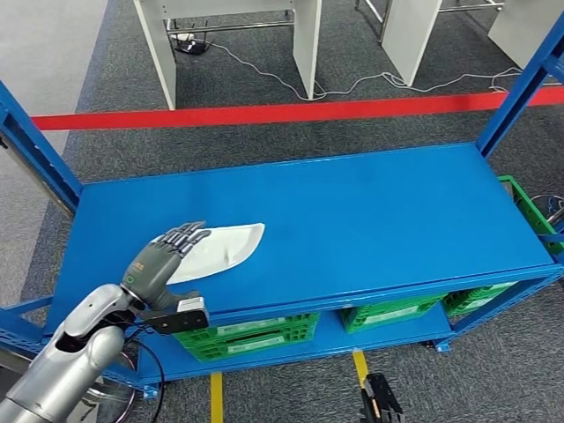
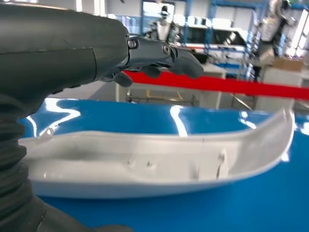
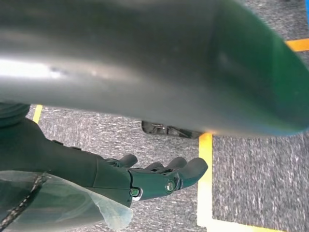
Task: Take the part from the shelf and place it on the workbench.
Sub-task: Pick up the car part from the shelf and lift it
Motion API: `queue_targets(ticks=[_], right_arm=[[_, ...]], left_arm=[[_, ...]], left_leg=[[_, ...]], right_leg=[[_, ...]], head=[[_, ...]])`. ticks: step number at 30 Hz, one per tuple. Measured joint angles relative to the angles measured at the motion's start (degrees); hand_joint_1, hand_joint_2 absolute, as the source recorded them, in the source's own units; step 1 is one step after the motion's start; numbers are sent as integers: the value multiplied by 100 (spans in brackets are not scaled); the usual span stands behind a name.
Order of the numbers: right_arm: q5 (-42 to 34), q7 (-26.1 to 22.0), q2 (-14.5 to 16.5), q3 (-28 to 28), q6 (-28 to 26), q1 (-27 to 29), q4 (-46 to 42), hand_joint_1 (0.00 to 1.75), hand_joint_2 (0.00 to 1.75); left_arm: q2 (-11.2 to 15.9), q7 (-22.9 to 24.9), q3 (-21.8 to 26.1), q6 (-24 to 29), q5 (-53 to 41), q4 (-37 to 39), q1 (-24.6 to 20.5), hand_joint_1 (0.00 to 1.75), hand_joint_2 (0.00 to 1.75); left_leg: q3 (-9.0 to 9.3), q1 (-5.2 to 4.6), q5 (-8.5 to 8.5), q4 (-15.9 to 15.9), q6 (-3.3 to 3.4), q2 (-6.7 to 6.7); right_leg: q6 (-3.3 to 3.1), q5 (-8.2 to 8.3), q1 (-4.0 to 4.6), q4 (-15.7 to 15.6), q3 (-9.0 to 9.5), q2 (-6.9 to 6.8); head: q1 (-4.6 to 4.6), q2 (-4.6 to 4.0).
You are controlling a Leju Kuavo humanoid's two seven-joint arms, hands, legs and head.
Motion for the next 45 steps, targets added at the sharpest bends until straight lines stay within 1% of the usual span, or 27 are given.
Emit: queue_targets(ticks=[2, 5, 6, 7, 8, 10, 12, 15, 17, 20, 21, 22, 23, 25, 26, 28, 30, 32, 33, 35, 36, 37, 38, 39, 41, 43, 45], right_arm=[[10, 6, 1, 7, 8, -7, -1, 0, 0], [11, 9, 1, 12, 18, -3, -2, 0, 0], [11, 11, 1, 14, 25, 4, -2, 0, 0], [11, 14, 1, 16, 31, 11, -2, 0, 0], [11, 16, 0, 17, 37, 13, -2, 0, 0], [11, 19, -1, 18, 40, 4, -2, 0, 0], [11, 18, -1, 18, 41, -7, -3, 0, 0], [13, 22, 0, 19, 43, 5, -5, 0, 0], [13, 23, -1, 17, 41, 2, -6, 0, 0], [14, 23, -2, 17, 43, -3, -7, 0, 0], [14, 23, -2, 18, 44, 3, -7, 0, 0], [13, 23, -2, 19, 45, 9, -7, 0, 0], [13, 23, -2, 18, 45, 12, -7, 0, 0], [13, 23, -1, 19, 45, 8, -9, 0, 0], [13, 23, 0, 19, 45, 3, -10, 0, 0], [17, 24, 1, 21, 45, 1, -13, 0, 0], [27, 27, 1, 25, 45, 0, -14, 0, 0], [49, 32, -1, 32, 45, -3, -15, 0, 0], [64, 35, -1, 39, 46, -6, -15, 0, 0], [92, 40, -2, 60, 50, -6, -15, 0, 0], [103, 43, -2, 70, 53, -5, -15, 0, 0], [114, 49, -2, 78, 56, -3, -15, 0, 0], [126, 57, -2, 82, 56, -1, -15, 0, 0], [139, 67, -3, 86, 55, 0, -16, 0, 0], [157, 83, -7, 88, 44, -2, -21, 0, 0], [163, 92, -10, 90, 36, -5, -33, 0, 0], [164, 111, -11, 89, 16, 12, -39, 0, 0]], left_arm=[[-50, 41, -106, -144, -71, 83, -139, 0, 175], [-109, 67, -223, -225, -100, 192, -288, 0, 175], [-125, 67, -254, -234, -102, 224, -305, 0, 175], [-140, 66, -282, -239, -104, 253, -313, 0, 175], [-151, 67, -304, -240, -104, 277, -322, 0, 175], [-165, 66, -335, -239, -104, 312, -353, 0, 175], [-171, 67, -354, -238, -104, 337, -389, 0, 175], [-172, 67, -393, -238, -104, 368, -411, 0, 175], [-173, 67, -419, -236, -104, 378, -429, 0, 175], [-175, 67, -452, -236, -104, 394, -443, 0, 175], [-175, 67, -464, -236, -104, 404, -440, 0, 175], [-174, 68, -476, -236, -104, 415, -438, 0, 175], [-174, 68, -484, -236, -104, 424, -440, 0, 175], [-174, 68, -490, -236, -104, 431, -453, 0, 175], [-175, 68, -490, -236, -104, 432, -465, 0, 175], [-178, 68, -496, -240, -106, 437, -487, 0, 175], [-180, 69, -509, -266, -116, 446, -501, 0, 175], [-190, 71, -523, -328, -141, 462, -538, 0, 175], [-210, 73, -531, -375, -163, 480, -575, 0, 175], [-262, 85, -578, -483, -213, 556, -672, 0, 175], [-291, 108, -616, -546, -249, 609, -709, 0, 175], [-315, 155, -662, -614, -297, 667, -739, 0, 175], [-336, 220, -712, -679, -364, 730, -764, 0, 175], [-353, 302, -755, -735, -447, 787, -790, 0, 175], [-374, 457, -842, -791, -641, 905, -889, 0, 175], [-379, 611, -920, -796, -862, 1024, -1011, 0, 175], [-373, 842, -1010, -850, -1170, 1158, -1121, 0, 175]], left_leg=[[10, 20, 30, -42, 79, 6], [1, 21, 42, -50, 127, 15], [1, 18, 42, -49, 127, 15], [4, 16, 41, -47, 127, 15], [10, 15, 40, -46, 124, 14], [23, 8, 28, -40, 104, 11], [13, -16, 19, -22, 58, 5], [3, -20, 24, -21, -29, 2], [-69, -7, -127, 169, -92, 5], [-505, 16, -648, 1191, -160, 8], [-638, 19, -743, 1491, -168, 8], [-692, 19, -729, 1605, -167, 8], [-639, 18, -602, 1486, -156, 8], [-297, 13, -197, 749, -105, 8], [-123, 2, -61, 378, -73, 8], [43, -22, 5, 1, -25, 7], [50, -28, 0, -47, 16, 4], [70, -6, 34, -103, 72, 8], [78, 8, 51, -127, 101, 11], [70, 11, 59, -131, 129, 12], [66, 10, 60, -129, 137, 12], [66, 9, 60, -127, 137, 12], [66, 10, 58, -125, 135, 12], [68, 13, 54, -120, 129, 12], [60, 6, 32, -92, 92, 9], [37, -18, 15, -51, 36, 1], [34, -27, 20, -45, -12, -5]], right_leg=[[56, -158, -8, 230, -126, 2], [104, -658, -16, 1339, -670, 4], [112, -716, -17, 1608, -808, 3], [112, -663, -17, 1662, -845, 3], [106, -502, -17, 1464, -761, 3], [81, -117, -15, 652, -368, 0], [40, 41, -10, 87, -74, 7], [-46, 54, -7, -3, -23, 17], [-117, 73, -28, -24, -14, 12], [-166, 72, -31, -30, -12, 7], [-169, 71, -28, -27, -12, 7], [-169, 70, -27, -25, -12, 7], [-168, 70, -25, -23, -9, 10], [-160, 65, -21, -22, 5, 15], [-144, 62, -10, -18, 5, 18], [-94, 66, 1, -16, -14, 15], [-28, 74, -1, -26, -28, 10], [36, -19, -8, 79, -96, 10], [65, -146, -12, 283, -199, 11], [110, -469, -22, 959, -528, 10], [126, -576, -26, 1280, -689, 9], [138, -592, -29, 1454, -786, 8], [146, -508, -32, 1432, -788, 6], [149, -340, -38, 1204, -687, 3], [147, -7, -48, 491, -326, -1], [91, 81, -48, 73, -94, 7], [3, 51, -35, 31, -59, 15]], head=[[10, 0], [25, 0], [24, 0], [25, 0], [25, 0], [25, 0], [19, 0], [16, 0], [3, 0], [-9, 0], [-9, 0], [-10, 0], [-10, 0], [-10, 0], [-9, 0], [-3, 0], [-1, 0], [3, 0], [10, 0], [21, 0], [25, 0], [25, 0], [27, 0], [26, 0], [30, 0], [31, 0], [33, 0]])
